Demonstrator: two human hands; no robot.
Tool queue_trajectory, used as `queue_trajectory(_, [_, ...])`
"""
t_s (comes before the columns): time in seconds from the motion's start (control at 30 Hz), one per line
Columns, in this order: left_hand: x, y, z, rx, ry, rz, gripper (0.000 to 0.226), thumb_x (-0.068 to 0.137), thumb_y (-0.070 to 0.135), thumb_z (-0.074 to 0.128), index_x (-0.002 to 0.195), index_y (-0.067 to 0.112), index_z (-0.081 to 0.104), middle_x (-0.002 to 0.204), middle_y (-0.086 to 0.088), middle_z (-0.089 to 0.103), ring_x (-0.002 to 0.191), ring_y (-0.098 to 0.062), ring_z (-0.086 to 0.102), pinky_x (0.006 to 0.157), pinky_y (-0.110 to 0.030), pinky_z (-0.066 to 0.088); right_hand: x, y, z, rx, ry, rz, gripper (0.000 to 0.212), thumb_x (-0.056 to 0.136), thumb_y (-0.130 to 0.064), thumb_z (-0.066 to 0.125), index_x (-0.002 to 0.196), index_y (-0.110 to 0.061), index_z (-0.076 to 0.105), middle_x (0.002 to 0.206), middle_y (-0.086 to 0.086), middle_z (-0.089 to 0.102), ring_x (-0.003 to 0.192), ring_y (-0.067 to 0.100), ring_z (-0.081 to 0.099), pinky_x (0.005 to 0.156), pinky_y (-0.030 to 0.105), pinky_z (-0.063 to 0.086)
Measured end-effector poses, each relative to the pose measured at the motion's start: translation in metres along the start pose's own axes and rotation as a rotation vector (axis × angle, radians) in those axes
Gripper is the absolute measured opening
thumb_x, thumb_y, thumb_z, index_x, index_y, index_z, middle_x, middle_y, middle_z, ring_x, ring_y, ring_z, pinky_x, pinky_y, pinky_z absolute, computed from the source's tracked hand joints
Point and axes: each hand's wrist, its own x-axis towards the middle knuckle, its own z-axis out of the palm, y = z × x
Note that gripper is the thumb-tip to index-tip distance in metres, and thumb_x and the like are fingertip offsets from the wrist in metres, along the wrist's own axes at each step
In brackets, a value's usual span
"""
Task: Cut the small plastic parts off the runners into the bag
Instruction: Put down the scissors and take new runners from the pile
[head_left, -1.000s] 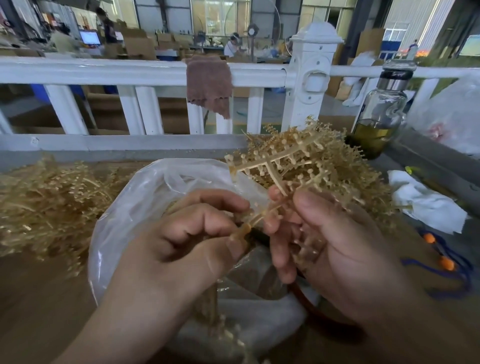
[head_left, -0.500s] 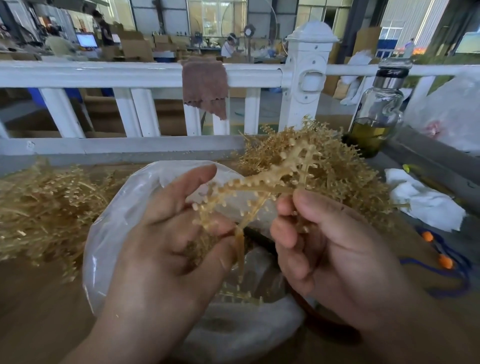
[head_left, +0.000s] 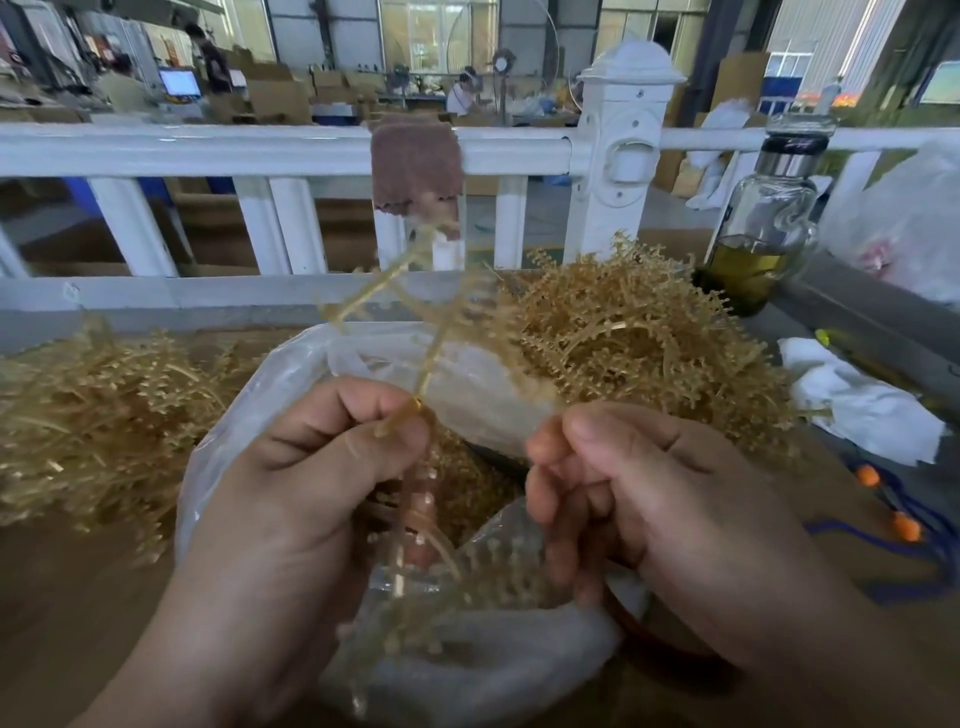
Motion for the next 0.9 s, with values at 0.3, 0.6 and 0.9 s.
queue_trajectory(0.3, [0.012, -0.004, -0.011, -0.159, 0.009, -0.106, 0.029, 0.046, 0.002, 0.079, 0.071, 0.016, 0.074, 0.069, -0.011, 0.066, 0.049, -0.021, 0.065, 0.037, -0.025, 0.047, 0.005, 0.015, -0.02, -1.559, 0.072, -0.097, 0.048, 0.089, -0.062, 0.039, 0.132, -0.042, 0.045, 0.126, -0.02, 0.049, 0.114, 0.006, 0.041, 0.086, 0.021, 0.039])
queue_trajectory(0.6, [0.025, 0.0, -0.018, -0.012, -0.088, -0.292, 0.033, 0.05, 0.003, 0.068, 0.082, 0.004, 0.074, 0.071, -0.008, 0.067, 0.044, -0.017, 0.056, 0.038, -0.021, 0.045, 0.007, 0.014, -0.027, -1.707, 0.034, -0.068, 0.038, 0.096, -0.051, 0.036, 0.133, -0.044, 0.037, 0.121, -0.013, 0.048, 0.113, 0.012, 0.044, 0.09, 0.029, 0.045])
queue_trajectory(0.9, [0.029, 0.007, -0.031, -0.039, 0.049, -0.199, 0.034, 0.05, 0.014, 0.07, 0.082, 0.007, 0.06, 0.069, -0.008, 0.067, 0.044, -0.014, 0.056, 0.037, -0.021, 0.043, 0.006, 0.009, -0.037, -1.727, -0.118, -0.025, 0.046, 0.092, -0.043, 0.043, 0.137, -0.041, 0.033, 0.121, -0.012, 0.049, 0.112, 0.016, 0.047, 0.089, 0.034, 0.042])
